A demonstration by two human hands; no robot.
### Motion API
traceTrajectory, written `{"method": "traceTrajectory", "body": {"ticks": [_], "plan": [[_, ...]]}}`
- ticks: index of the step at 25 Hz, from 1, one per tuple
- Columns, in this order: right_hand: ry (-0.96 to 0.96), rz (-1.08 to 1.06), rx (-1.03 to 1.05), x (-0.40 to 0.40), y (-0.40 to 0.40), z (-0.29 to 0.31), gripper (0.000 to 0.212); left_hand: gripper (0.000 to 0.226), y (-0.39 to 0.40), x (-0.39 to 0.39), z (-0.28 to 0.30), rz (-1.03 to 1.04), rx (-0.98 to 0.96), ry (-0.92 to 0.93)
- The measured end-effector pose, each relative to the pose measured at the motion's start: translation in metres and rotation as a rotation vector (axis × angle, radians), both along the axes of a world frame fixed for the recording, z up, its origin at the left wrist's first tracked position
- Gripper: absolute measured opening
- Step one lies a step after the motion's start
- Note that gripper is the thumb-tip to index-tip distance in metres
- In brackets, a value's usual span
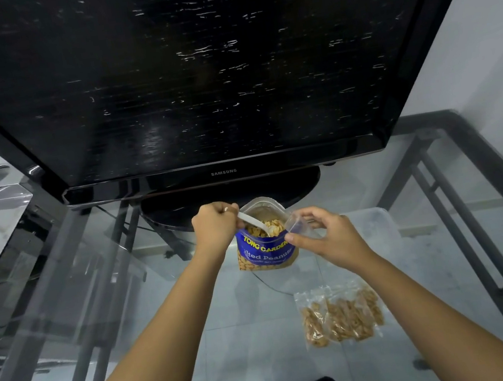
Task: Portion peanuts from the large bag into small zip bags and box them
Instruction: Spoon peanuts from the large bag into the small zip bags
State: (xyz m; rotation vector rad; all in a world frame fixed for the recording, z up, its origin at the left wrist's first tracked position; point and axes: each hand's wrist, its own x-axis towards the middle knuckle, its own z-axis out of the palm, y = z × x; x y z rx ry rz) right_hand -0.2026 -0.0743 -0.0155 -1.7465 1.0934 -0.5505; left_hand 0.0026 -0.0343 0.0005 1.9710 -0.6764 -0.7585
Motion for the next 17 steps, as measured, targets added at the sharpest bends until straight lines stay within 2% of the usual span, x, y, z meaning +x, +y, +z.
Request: {"method": "traceTrajectory", "body": {"ticks": [6,10,12,17], "plan": [[-0.011,-0.001,0.026,0.001,-0.001,0.001,0.044,0.018,-0.003,0.011,-0.002,0.072,-0.002,0.211],[-0.046,-0.090,0.015,0.004,-0.003,0.008,0.042,0.020,-0.002,0.026,-0.007,0.106,0.021,0.235],[-0.013,-0.111,-0.043,0.005,-0.005,0.011,0.046,0.020,-0.001,0.035,-0.008,0.119,0.016,0.236],[0.215,-0.048,-0.308,0.016,-0.012,0.011,0.053,0.021,-0.005,0.058,-0.005,0.140,-0.032,0.251]]}}
